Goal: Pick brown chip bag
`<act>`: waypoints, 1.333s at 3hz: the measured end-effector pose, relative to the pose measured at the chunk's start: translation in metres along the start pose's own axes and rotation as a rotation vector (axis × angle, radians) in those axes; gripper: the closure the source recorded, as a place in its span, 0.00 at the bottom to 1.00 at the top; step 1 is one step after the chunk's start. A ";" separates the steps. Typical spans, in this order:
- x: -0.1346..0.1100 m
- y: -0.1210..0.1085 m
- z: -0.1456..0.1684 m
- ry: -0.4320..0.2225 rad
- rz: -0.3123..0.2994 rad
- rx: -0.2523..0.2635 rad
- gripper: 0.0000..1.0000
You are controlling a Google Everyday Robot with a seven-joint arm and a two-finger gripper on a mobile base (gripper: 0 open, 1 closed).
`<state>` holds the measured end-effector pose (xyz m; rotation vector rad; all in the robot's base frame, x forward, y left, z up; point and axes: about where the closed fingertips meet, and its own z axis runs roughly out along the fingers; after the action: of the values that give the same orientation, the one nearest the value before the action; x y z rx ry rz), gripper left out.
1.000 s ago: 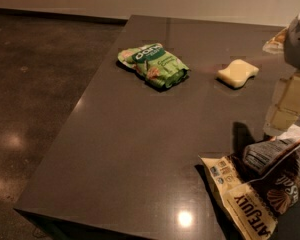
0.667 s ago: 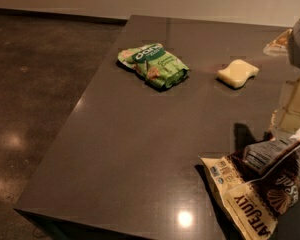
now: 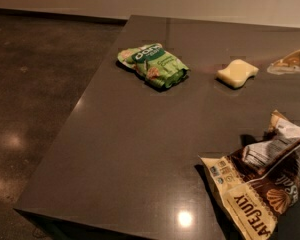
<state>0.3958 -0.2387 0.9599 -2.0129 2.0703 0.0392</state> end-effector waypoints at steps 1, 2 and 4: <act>-0.007 0.025 0.011 -0.016 -0.089 -0.040 0.00; -0.017 0.052 0.032 -0.021 -0.174 -0.091 0.00; -0.029 0.076 0.071 -0.006 -0.266 -0.151 0.00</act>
Offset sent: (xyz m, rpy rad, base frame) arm -0.0822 0.0393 -0.0673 -0.0170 0.1419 0.3046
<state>0.3326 -0.1932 0.8847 -2.3584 1.8277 0.1565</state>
